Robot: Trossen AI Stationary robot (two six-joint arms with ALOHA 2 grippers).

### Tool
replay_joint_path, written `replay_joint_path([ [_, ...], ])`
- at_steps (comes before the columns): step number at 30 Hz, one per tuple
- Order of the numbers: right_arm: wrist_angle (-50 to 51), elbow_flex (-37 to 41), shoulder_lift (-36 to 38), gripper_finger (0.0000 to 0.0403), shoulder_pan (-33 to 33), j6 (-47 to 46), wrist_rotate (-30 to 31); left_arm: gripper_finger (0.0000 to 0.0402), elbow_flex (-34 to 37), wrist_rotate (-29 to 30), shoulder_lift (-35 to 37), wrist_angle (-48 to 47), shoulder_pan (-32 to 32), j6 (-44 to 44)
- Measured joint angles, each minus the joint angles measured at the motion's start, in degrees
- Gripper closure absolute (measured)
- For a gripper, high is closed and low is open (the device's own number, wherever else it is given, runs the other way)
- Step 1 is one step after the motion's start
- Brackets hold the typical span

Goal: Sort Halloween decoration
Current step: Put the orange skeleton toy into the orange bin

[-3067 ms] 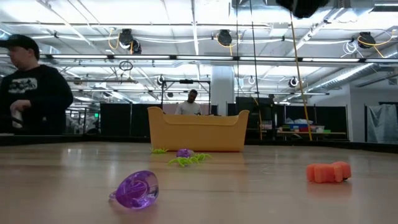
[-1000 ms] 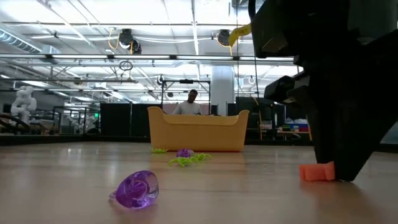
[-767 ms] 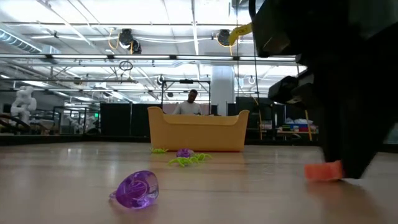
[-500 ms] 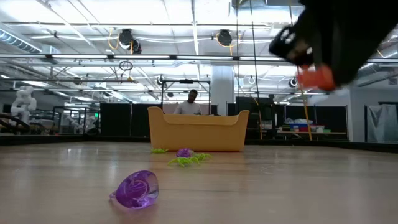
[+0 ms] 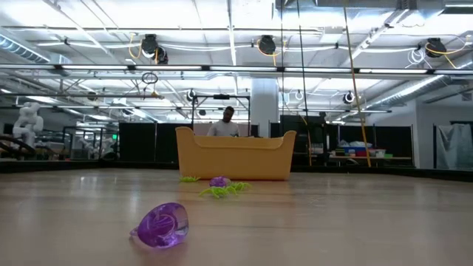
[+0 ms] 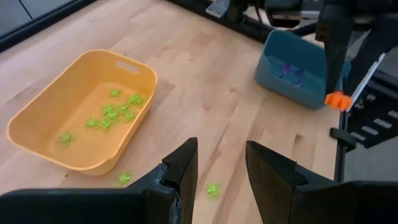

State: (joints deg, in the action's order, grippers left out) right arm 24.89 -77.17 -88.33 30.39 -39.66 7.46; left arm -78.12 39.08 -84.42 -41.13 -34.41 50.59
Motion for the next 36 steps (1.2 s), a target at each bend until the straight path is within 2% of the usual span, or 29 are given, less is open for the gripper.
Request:
replay_joint_path([
  [7,-9.53,0.00,4.59,0.0401,-0.02,3.90,9.53,0.0268,0.02,0.44,0.00,5.81,0.00,-2.88],
  [10,-12.72,0.00,5.88,0.0400,-0.32,7.45,11.78,0.0268,0.02,0.44,0.01,6.80,0.00,-3.04],
  [21,-23.94,0.00,11.78,0.0398,-2.62,20.33,12.02,0.0268,0.02,0.43,0.01,11.79,0.00,-3.44],
  [36,-23.24,0.00,12.88,0.0397,-2.56,20.85,11.82,0.0268,0.02,0.21,0.00,16.44,-0.13,-3.41],
])
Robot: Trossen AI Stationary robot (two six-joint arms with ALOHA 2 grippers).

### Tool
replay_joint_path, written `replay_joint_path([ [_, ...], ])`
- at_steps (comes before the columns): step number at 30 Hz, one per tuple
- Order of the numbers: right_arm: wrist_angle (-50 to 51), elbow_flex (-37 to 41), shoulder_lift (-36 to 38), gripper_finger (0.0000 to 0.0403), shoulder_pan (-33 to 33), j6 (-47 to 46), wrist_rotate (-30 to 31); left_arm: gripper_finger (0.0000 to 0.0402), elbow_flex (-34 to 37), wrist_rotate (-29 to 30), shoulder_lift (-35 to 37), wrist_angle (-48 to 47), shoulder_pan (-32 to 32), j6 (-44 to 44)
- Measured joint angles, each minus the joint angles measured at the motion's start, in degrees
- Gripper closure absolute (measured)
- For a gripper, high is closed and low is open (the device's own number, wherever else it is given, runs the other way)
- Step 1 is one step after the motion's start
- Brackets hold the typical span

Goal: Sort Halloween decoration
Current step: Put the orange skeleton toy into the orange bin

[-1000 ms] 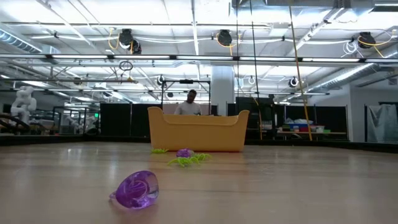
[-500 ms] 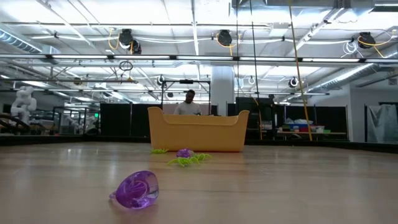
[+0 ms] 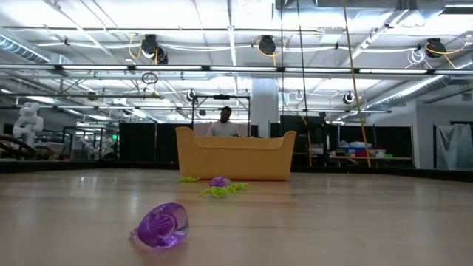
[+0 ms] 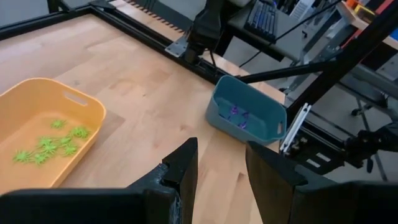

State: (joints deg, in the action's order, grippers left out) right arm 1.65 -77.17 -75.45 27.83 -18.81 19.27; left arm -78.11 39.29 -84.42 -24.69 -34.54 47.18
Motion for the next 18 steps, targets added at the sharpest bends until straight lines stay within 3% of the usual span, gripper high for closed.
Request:
replay_joint_path([
  [10,0.74,0.02,0.01,0.0397,0.00,-1.67,-0.01,0.0268,0.00,-1.92,0.00,1.68,0.02,0.13],
  [18,2.48,0.02,0.03,0.0397,0.00,-2.87,0.08,0.0268,0.00,-5.64,0.00,9.66,0.02,0.44],
])
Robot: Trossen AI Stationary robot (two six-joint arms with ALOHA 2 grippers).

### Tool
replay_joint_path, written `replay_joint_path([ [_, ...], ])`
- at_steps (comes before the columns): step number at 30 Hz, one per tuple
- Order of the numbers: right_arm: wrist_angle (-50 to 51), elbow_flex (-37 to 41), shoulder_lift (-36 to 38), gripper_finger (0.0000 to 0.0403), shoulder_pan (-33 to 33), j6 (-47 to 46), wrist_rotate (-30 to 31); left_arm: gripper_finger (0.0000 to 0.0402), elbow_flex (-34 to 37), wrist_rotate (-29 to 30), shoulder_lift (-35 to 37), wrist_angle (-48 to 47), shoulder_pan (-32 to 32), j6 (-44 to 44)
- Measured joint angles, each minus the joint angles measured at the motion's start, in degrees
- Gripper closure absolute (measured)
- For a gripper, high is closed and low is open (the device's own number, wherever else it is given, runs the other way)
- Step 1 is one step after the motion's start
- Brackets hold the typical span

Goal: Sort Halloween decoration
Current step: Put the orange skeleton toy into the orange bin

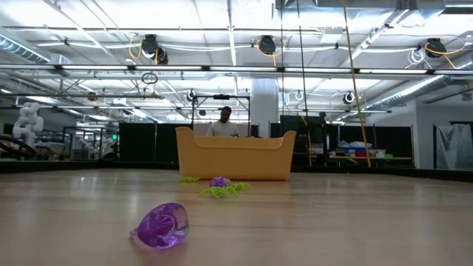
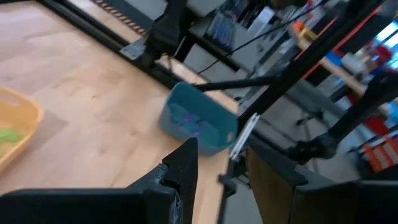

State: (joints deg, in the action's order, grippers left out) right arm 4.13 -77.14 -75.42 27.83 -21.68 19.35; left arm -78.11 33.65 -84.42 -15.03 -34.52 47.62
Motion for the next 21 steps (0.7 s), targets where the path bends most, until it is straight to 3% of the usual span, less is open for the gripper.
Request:
replay_joint_path([
  [13,6.95,0.00,0.00,0.0397,0.01,0.33,2.26,0.0268,0.00,0.72,0.00,9.76,2.87,-0.02],
  [21,10.66,0.00,0.00,0.0397,-0.12,1.40,8.46,0.0268,0.00,0.96,0.00,12.12,6.89,-0.39],
])
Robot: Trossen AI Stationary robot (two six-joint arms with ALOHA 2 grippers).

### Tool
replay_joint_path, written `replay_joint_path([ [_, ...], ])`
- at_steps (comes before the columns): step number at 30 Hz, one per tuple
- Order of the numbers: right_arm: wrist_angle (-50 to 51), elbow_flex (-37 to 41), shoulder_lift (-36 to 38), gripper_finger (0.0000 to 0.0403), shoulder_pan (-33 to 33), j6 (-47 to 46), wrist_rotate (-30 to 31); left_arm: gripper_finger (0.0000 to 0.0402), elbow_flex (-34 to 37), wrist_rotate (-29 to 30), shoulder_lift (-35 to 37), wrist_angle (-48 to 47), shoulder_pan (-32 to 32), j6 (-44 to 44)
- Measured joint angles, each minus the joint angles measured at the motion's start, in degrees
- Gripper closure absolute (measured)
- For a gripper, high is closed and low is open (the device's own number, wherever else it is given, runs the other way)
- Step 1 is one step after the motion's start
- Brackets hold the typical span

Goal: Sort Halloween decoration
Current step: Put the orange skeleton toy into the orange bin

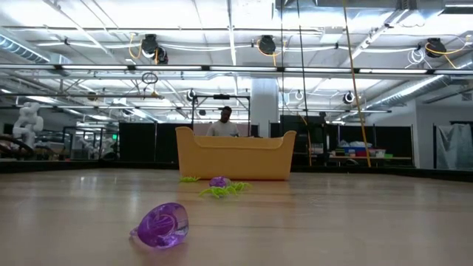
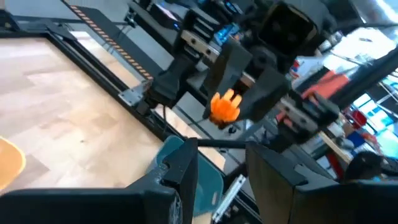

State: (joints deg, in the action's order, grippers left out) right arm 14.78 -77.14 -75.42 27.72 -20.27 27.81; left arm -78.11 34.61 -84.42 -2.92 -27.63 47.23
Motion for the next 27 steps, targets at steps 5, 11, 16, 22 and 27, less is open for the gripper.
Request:
replay_joint_path([
  [5,1.56,0.00,0.00,0.0397,-0.01,2.08,5.42,0.0266,0.00,0.35,0.01,2.26,2.85,0.30],
  [11,4.03,0.00,0.00,0.0397,-0.65,4.55,9.91,0.0227,0.00,-0.97,0.02,3.04,6.56,1.47],
  [16,4.25,0.00,0.00,0.0397,-2.52,4.94,10.05,0.0168,0.00,-6.02,0.02,3.06,10.33,10.69],
  [22,6.76,0.00,0.00,0.0397,-5.46,0.76,9.78,0.0140,0.00,-11.62,0.02,1.99,14.18,22.02],
  [27,10.42,0.00,-0.02,0.0397,-6.59,-4.33,9.48,0.0140,0.00,-12.93,0.02,-0.58,16.59,24.45],
])
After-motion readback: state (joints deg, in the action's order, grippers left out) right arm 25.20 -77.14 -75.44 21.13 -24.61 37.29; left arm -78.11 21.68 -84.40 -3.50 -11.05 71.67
